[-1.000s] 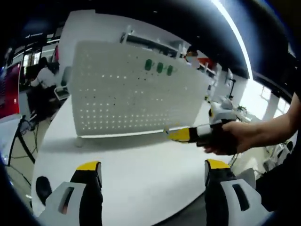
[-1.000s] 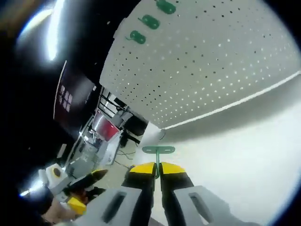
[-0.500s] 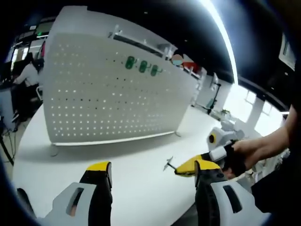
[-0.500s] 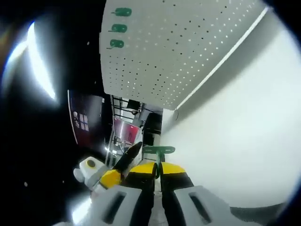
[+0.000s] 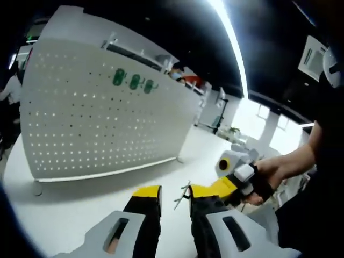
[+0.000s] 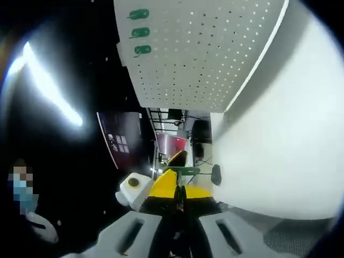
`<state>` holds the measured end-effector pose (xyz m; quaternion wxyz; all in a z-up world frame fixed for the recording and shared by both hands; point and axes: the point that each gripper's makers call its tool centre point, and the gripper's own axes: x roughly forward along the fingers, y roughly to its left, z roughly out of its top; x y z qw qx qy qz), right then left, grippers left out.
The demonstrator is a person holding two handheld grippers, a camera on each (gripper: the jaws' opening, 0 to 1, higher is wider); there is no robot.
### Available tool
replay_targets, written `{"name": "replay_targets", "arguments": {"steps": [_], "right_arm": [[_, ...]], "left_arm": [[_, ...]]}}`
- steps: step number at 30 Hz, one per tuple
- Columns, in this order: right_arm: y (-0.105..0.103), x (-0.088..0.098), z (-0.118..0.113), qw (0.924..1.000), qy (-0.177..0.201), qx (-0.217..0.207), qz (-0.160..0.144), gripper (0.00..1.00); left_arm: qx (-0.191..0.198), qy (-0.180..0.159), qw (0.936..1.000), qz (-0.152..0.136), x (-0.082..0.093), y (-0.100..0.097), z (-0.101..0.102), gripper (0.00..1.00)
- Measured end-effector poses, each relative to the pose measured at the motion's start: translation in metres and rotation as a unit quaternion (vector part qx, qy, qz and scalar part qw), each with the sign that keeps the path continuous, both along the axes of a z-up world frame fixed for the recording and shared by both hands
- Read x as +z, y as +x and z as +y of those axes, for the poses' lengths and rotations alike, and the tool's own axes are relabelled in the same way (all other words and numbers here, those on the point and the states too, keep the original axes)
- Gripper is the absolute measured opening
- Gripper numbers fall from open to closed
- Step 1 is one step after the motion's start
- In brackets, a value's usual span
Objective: Insert the hook assembly into the mounting plate slot until the hook locks in place.
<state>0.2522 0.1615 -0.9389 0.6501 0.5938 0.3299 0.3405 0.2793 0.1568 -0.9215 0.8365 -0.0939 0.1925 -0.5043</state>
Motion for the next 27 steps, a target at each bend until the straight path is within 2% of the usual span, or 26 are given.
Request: {"name": "replay_targets", "arguments": {"steps": [3, 7, 10, 14, 15, 16, 19, 21, 23, 24, 25, 26, 27], "right_arm": [[0.000, 0.001, 0.001, 1.0000, 0.003, 0.004, -0.002, 0.00], [-0.003, 0.002, 0.002, 0.9998, 0.008, 0.019, 0.000, 0.00], [-0.005, 0.001, 0.003, 0.9997, 0.002, 0.026, -0.003, 0.00], [-0.002, 0.002, 0.004, 0.9998, 0.008, 0.016, 0.001, 0.01], [0.000, 0.000, 0.003, 0.9999, -0.003, 0.014, -0.009, 0.01], [0.004, -0.001, 0.001, 0.9990, -0.030, 0.007, -0.031, 0.01], [0.009, 0.000, -0.002, 0.9958, -0.069, 0.010, -0.060, 0.03], [0.019, 0.003, -0.013, 0.9874, -0.121, -0.008, -0.102, 0.05], [0.021, 0.008, -0.020, 0.9679, -0.195, 0.005, -0.159, 0.08], [0.022, 0.011, -0.023, 0.9445, -0.255, 0.014, -0.206, 0.08], [0.023, 0.013, -0.025, 0.9280, -0.290, 0.023, -0.233, 0.08], [0.022, 0.019, -0.023, 0.9004, -0.336, 0.035, -0.274, 0.08], [0.022, 0.023, -0.022, 0.8825, -0.362, 0.039, -0.298, 0.08]], "left_arm": [[-0.023, -0.009, 0.9997, -0.005, 0.004, -0.007, -0.005, 0.08], [-0.029, -0.005, 0.9995, -0.008, 0.004, -0.008, -0.004, 0.05], [-0.038, 0.011, 0.9988, -0.030, 0.003, -0.010, -0.003, 0.04], [-0.035, 0.027, 0.9982, -0.041, 0.002, -0.008, -0.002, 0.02], [-0.036, 0.034, 0.9977, -0.046, 0.002, -0.007, -0.003, 0.02], [-0.035, 0.040, 0.9974, -0.049, 0.001, -0.006, -0.003, 0.02], [-0.024, 0.051, 0.9973, -0.048, 0.000, 0.001, -0.002, 0.02], [-0.003, 0.059, 0.9976, -0.038, -0.001, 0.009, 0.003, 0.02], [0.022, 0.068, 0.9969, -0.032, -0.001, 0.018, 0.010, 0.01], [0.045, 0.071, 0.9964, -0.014, -0.002, 0.024, 0.017, 0.01], [0.056, 0.071, 0.9959, -0.003, -0.003, 0.026, 0.020, 0.01], [0.076, 0.067, 0.9948, 0.009, -0.002, 0.031, 0.025, 0.01], [0.087, 0.064, 0.9938, 0.024, -0.003, 0.033, 0.028, 0.01]]}}
